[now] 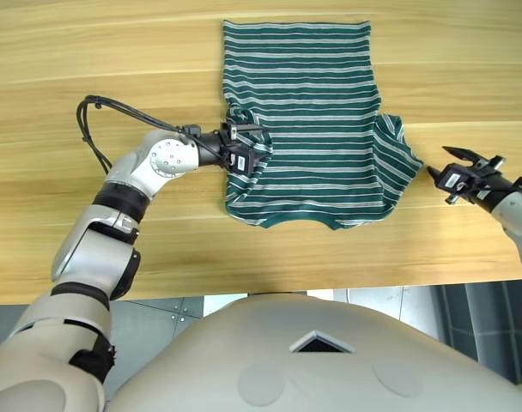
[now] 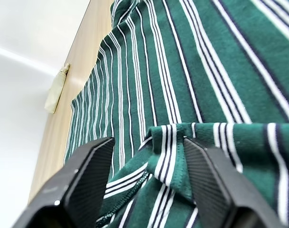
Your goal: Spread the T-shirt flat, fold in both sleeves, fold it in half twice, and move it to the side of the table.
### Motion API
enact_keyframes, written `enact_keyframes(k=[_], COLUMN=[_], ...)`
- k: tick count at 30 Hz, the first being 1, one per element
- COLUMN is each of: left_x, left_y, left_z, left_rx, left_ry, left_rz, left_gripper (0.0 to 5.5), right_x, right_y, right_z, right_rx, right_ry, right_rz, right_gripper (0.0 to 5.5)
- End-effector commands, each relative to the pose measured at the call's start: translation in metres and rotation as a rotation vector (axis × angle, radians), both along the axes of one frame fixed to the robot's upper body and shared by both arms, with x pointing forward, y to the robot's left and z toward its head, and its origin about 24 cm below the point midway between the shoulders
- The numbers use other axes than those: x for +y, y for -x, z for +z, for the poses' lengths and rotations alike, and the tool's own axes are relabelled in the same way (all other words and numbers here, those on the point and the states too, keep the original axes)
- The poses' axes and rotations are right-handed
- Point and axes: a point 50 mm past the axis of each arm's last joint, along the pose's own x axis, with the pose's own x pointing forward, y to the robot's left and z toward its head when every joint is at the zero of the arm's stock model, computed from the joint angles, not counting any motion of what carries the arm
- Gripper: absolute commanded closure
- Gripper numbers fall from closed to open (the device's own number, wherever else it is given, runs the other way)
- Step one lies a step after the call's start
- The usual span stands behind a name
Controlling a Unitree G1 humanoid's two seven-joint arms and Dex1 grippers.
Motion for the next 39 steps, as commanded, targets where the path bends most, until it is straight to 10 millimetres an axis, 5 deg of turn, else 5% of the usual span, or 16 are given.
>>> enact_keyframes(k=[1,15,25,31,39], left_x=[0.006,0.008,0.006,0.004,0.006], left_y=[0.004,0.003,0.002,0.001,0.001], left_z=[-0.013,-0.012,-0.011,-0.011,-0.011], left_rx=[0.032,0.004,-0.014,-0.019,-0.015], left_ry=[-0.085,-0.092,-0.087,-0.081,-0.075], left_rz=[0.005,0.010,0.003,0.002,0.008], left_gripper=[2.27,0.13,0.10,0.10,0.10], right_x=[0.009,0.006,0.016,0.021,0.056], right_y=[0.016,-0.003,-0.002,-0.018,-0.028], right_z=[-0.009,-0.031,-0.029,-0.008,0.009], right_rx=[0.097,0.150,0.145,-0.025,-0.146], right_ry=[0.013,0.044,0.017,-0.037,-0.133], right_rz=[0.081,0.021,0.075,0.056,0.169], right_gripper=[3.24,3.46,5.43,5.48,5.48])
